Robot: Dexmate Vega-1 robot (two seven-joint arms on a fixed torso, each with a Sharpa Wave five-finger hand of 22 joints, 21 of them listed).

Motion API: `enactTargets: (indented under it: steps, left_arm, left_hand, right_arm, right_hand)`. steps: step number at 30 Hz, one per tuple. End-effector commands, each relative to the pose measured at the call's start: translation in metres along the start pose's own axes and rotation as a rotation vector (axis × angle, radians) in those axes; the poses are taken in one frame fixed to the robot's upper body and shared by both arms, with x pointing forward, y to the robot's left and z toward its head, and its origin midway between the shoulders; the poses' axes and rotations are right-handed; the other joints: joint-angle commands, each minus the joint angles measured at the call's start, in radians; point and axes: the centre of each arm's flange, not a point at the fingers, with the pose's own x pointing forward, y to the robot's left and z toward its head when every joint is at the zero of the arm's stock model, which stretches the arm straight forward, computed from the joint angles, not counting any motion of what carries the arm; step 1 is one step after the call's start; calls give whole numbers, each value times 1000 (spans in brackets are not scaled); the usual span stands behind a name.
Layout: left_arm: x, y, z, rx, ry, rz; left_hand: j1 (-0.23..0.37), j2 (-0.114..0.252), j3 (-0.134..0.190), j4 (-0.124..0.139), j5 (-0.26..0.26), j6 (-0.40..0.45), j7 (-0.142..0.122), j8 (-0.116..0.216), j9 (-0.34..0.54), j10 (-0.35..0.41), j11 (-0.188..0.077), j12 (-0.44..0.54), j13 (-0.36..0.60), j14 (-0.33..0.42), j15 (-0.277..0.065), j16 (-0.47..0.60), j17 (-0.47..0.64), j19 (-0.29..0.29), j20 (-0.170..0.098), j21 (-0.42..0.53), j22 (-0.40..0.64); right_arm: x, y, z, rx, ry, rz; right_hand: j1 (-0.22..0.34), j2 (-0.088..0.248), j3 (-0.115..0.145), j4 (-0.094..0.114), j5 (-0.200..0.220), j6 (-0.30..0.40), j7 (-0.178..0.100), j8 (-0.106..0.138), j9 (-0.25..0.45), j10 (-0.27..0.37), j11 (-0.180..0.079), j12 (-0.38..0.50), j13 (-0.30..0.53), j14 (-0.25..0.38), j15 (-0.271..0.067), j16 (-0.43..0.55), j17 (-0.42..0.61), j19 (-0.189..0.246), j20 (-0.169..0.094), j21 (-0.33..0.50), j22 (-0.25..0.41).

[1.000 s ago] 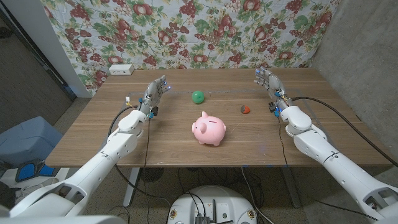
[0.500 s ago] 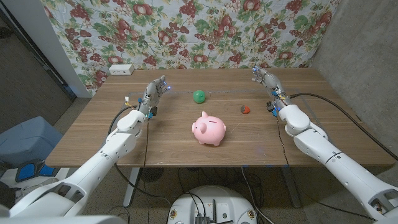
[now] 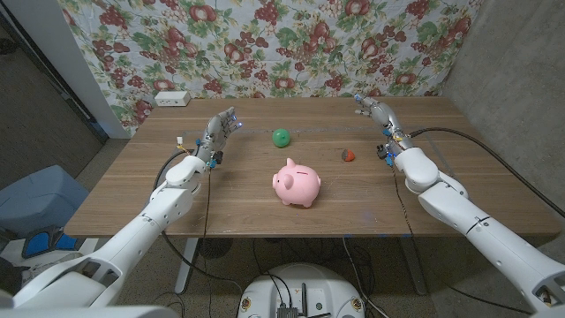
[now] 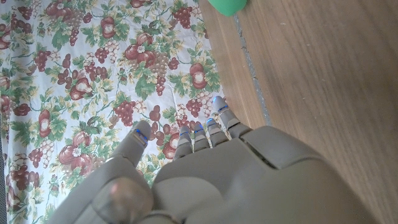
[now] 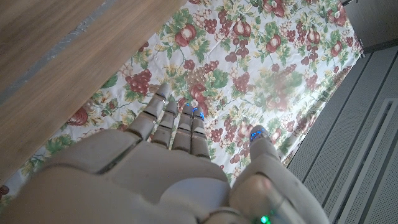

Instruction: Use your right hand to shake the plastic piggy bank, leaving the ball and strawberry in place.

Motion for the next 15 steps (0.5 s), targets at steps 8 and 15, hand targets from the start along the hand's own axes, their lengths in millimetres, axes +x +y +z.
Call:
enactTargets:
  steps: [8,15]
  left_arm:
    - [2,-3,0,6,1,-5]
    - [3,-4,1,10,-2,-7]
  left_hand:
    - [-12,27,-1,-8,5,12,-2,3,3,5,0,4,3,3,-8,2,0,12,-5,-8,3]
    - [-15,27,0,-10,5,12,-1,3,3,5,0,4,3,3,-7,1,0,14,-4,-13,4]
  right_arm:
    - [-7,5,15,-130,-22,27]
    - [-10,7,20,-173,-25,42]
  right_hand:
    - [-8,-33,-12,-7,-4,1,-11,-8,3,0,-21,-12,0,-3,-25,-8,-6,27,-47,-9,1]
    - [-17,-57,-26,-7,-14,-17,-10,-14,2,-17,-21,-22,-1,-17,-22,-20,-13,10,-38,-25,0]
